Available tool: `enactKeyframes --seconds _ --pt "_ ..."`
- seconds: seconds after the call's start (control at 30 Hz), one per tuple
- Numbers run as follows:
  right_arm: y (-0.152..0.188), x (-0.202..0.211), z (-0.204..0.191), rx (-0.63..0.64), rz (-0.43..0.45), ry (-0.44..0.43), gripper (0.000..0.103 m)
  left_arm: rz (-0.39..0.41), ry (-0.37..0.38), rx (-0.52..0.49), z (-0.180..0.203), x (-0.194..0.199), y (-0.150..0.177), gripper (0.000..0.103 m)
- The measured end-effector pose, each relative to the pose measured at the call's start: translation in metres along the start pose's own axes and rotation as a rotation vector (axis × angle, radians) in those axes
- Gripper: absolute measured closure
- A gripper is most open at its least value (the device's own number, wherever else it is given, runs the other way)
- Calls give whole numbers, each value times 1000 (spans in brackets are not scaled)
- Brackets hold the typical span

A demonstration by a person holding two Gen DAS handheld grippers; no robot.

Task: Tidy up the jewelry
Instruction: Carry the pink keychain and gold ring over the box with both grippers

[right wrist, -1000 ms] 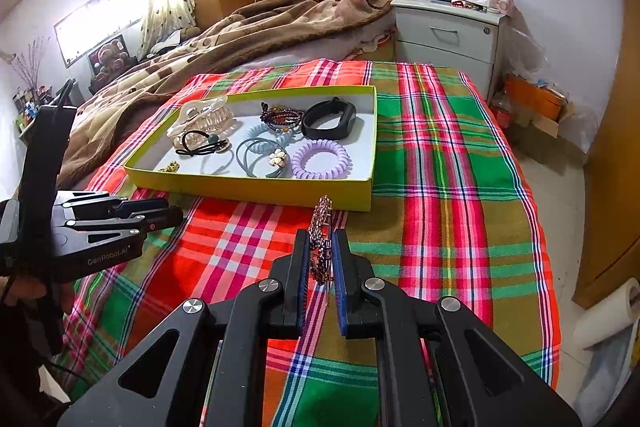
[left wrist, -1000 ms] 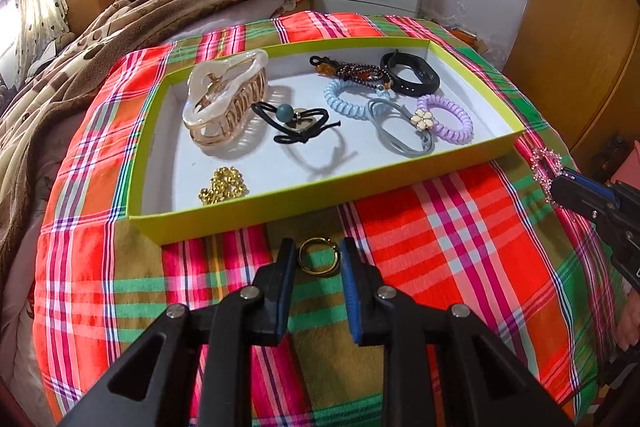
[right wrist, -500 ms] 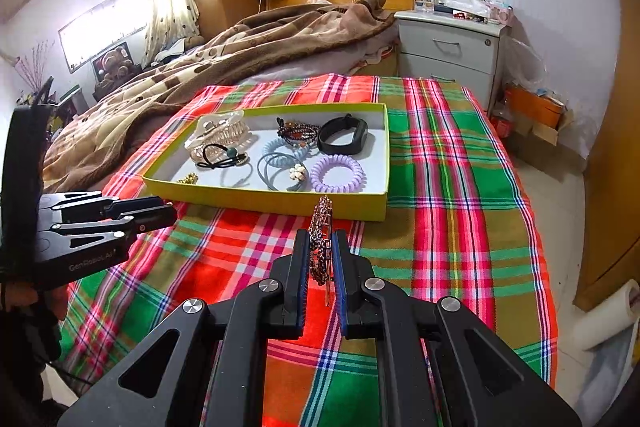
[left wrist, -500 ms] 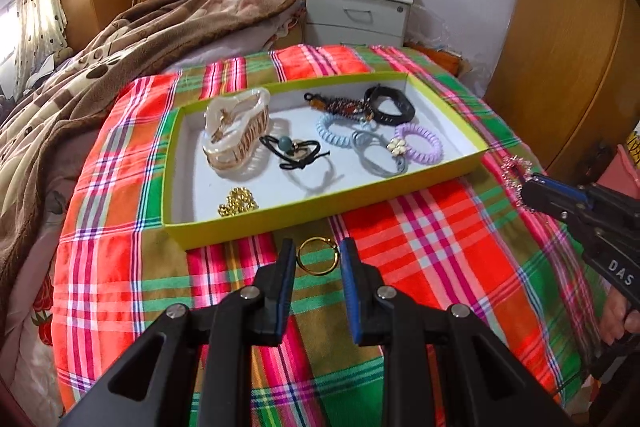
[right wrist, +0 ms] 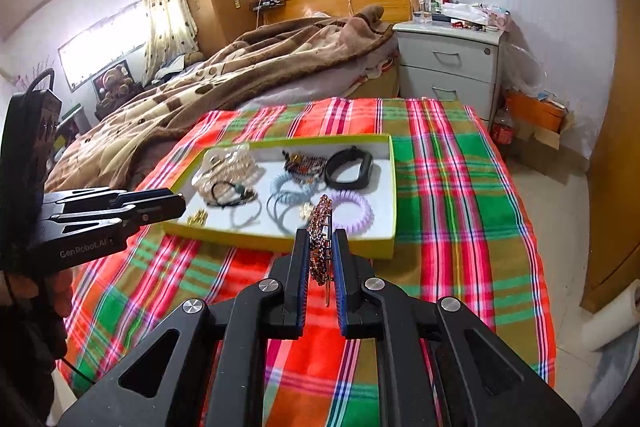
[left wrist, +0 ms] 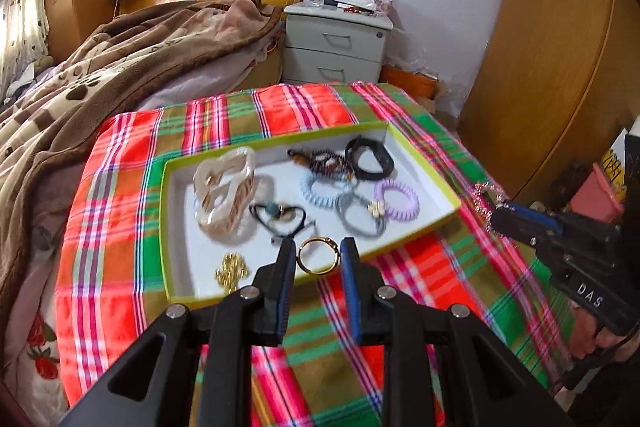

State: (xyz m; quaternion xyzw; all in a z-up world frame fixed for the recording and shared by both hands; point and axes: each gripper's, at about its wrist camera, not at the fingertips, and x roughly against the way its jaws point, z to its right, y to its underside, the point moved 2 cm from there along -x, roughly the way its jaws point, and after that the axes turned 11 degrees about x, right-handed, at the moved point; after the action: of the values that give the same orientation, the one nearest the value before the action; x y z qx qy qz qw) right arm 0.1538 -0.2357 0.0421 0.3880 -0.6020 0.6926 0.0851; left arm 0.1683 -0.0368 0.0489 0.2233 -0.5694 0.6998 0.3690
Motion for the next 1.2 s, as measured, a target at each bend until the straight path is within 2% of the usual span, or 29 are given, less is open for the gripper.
enactKeyframes --seconds 0.2,0.53,0.87,1.2 --pt "-17 -17 12 -29 -5 0 92 -20 35 9 0 -18 -23 79" --pt "-26 -53 34 -114 -66 -26 92 -55 22 35 -5 -59 -46 79" --pt "-19 -88 50 -143 -143 15 92 -110 -20 36 -6 -100 -48 79" --pt "-18 -98 53 -117 -172 42 92 -145 -33 40 -9 -119 -43 79"
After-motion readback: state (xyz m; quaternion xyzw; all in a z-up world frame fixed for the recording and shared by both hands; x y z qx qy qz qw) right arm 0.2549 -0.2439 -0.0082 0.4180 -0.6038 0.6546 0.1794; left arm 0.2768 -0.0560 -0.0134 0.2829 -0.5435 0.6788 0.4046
